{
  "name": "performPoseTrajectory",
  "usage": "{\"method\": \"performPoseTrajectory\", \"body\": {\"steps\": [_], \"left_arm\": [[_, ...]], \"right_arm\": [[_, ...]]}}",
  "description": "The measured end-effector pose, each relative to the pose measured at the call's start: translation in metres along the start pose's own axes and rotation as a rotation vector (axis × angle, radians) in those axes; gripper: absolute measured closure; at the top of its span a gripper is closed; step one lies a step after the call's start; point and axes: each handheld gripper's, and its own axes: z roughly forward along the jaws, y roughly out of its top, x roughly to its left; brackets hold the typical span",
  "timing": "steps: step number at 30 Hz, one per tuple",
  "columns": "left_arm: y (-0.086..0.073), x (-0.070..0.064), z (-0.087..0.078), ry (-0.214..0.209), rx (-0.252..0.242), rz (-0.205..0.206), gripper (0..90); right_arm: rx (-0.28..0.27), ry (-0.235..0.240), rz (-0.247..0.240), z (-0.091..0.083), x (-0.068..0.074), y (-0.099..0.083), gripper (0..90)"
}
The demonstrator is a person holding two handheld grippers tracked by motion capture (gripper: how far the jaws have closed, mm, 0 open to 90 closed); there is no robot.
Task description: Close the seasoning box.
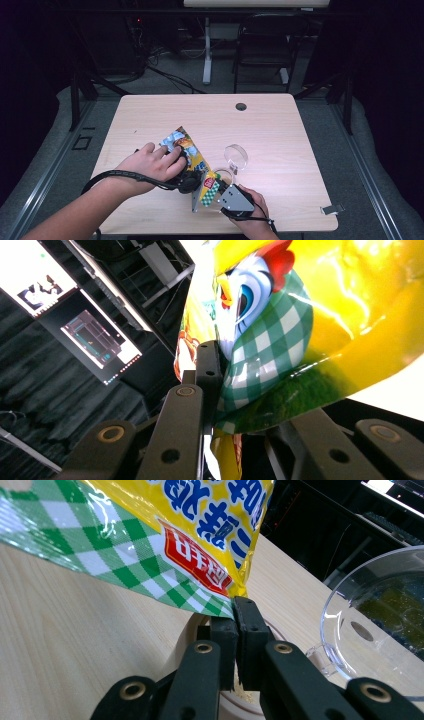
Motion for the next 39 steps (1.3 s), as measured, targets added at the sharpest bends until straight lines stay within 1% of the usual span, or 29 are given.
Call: {"method": "performPoseTrajectory", "body": {"steps": [4,5,6,10,12,16,18,22,26,27,28,29,31,32,34,35,39], "left_arm": [[-0.001,-0.001,0.000,0.002,-0.004,-0.004,81.6],[-0.001,-0.001,0.000,-0.006,-0.003,-0.008,81.6],[-0.001,-0.002,0.001,0.000,-0.005,-0.006,81.6],[-0.002,-0.002,0.001,-0.004,-0.005,-0.007,81.6],[-0.002,-0.002,0.001,-0.016,-0.006,-0.016,81.6],[-0.004,-0.004,0.003,-0.020,-0.014,-0.037,81.6],[-0.004,-0.005,0.004,-0.024,-0.015,-0.041,81.6],[-0.006,-0.008,0.006,-0.032,-0.022,-0.061,81.6],[-0.008,-0.012,0.008,-0.043,-0.035,-0.097,81.6],[-0.008,-0.013,0.009,-0.049,-0.037,-0.096,81.5],[-0.009,-0.013,0.009,-0.046,-0.037,-0.100,81.5],[-0.009,-0.015,0.010,-0.051,-0.039,-0.113,81.6],[-0.010,-0.015,0.010,-0.039,-0.035,-0.112,81.5],[-0.011,-0.015,0.010,-0.047,-0.037,-0.117,81.6],[-0.012,-0.017,0.011,-0.041,-0.041,-0.135,81.5],[-0.012,-0.018,0.011,-0.049,-0.045,-0.144,81.6],[-0.013,-0.021,0.013,-0.051,-0.051,-0.169,81.6]], "right_arm": [[-0.001,0.002,-0.003,0.000,0.001,0.000,87.9],[0.001,0.003,-0.007,0.000,0.001,0.000,87.9],[0.003,0.004,-0.009,0.000,0.001,0.000,87.9],[0.003,0.002,-0.011,0.000,0.001,0.001,88.0],[0.003,0.003,-0.011,0.000,0.001,0.001,88.0],[0.003,0.002,-0.008,0.000,0.001,0.001,88.0],[0.004,0.005,-0.011,0.000,0.001,0.001,88.0],[0.004,0.003,-0.013,0.001,0.001,0.001,88.0],[0.008,0.006,-0.018,0.000,0.001,0.001,88.0],[0.010,0.007,-0.020,0.000,0.001,0.002,88.0],[0.010,0.007,-0.017,0.000,0.001,0.002,88.0],[0.010,0.007,-0.017,0.000,0.001,0.002,88.1],[0.015,0.008,-0.025,0.000,0.000,0.003,88.2],[0.019,0.009,-0.027,0.000,0.000,0.004,88.2],[0.013,0.009,-0.029,0.000,0.000,0.005,88.3],[0.014,0.009,-0.033,0.000,-0.001,0.005,88.5],[0.015,0.009,-0.042,-0.001,-0.002,0.007,88.7]]}}
